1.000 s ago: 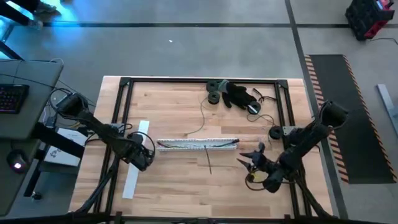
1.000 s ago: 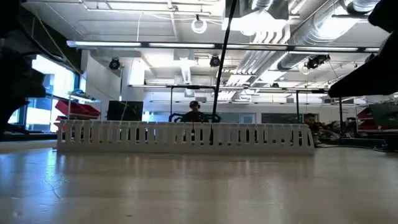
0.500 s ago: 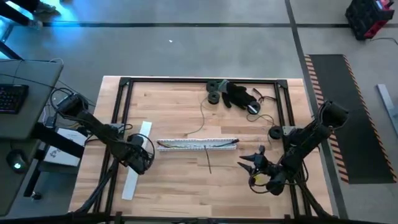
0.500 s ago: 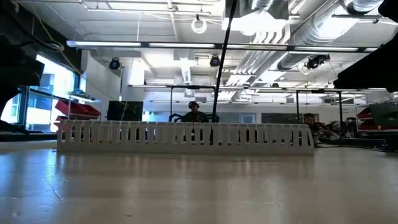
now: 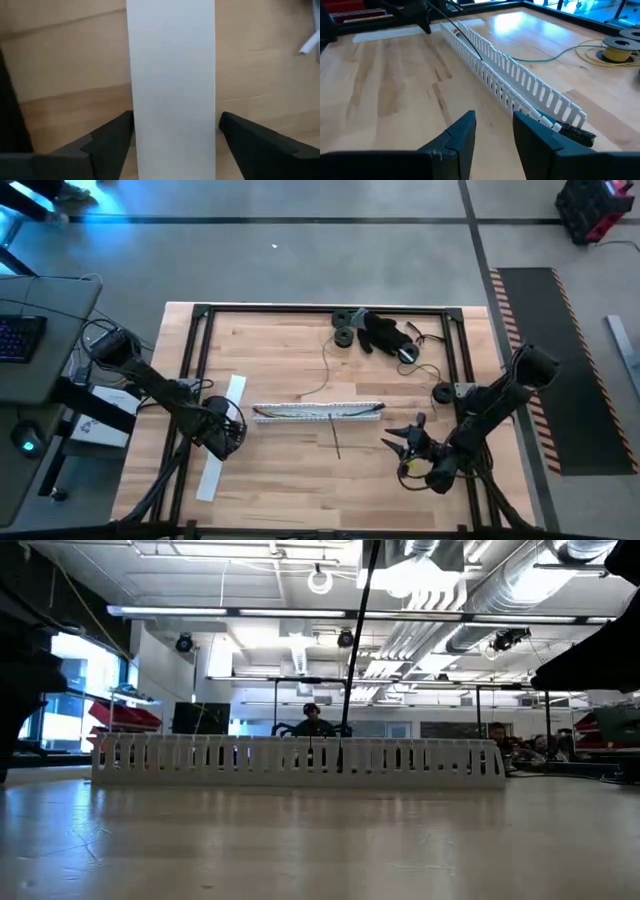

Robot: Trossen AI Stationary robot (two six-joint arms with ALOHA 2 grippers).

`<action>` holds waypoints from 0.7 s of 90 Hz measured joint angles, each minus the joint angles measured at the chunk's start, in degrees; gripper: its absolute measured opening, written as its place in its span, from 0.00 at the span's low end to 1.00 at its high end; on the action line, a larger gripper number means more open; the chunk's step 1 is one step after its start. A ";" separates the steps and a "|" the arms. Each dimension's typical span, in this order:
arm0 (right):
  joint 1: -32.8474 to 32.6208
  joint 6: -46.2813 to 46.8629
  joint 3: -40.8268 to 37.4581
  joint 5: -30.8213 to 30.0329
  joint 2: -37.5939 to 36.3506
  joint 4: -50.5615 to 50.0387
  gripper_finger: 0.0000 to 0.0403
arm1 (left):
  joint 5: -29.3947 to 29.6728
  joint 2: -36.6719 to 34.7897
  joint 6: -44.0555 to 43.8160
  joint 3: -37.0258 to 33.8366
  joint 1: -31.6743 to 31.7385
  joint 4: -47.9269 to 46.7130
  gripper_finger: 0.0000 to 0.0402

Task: Ziptie cables
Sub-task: Close the white cable duct

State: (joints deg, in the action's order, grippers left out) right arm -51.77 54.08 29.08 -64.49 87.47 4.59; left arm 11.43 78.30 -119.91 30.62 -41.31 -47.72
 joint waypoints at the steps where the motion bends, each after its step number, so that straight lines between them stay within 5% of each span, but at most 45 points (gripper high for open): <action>1: 0.00 0.03 0.00 -0.01 0.17 0.11 0.29 | 0.11 -0.01 -0.02 -0.02 -0.11 -0.01 0.73; 13: -0.02 1.52 0.00 -0.02 1.38 0.58 0.29 | 1.01 0.14 -0.01 -0.12 -0.41 0.08 0.69; 29: 0.00 3.76 0.00 -0.02 2.28 0.86 0.29 | 2.24 0.55 -0.19 -0.20 -0.45 0.98 0.51; 63: -0.02 3.54 0.00 0.75 2.26 2.21 0.29 | 2.37 -0.53 0.03 3.25 -0.30 -9.36 0.50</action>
State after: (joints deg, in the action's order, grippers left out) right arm -51.79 57.63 29.08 -63.74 89.73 6.80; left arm 13.80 77.77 -119.87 33.87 -41.60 -57.08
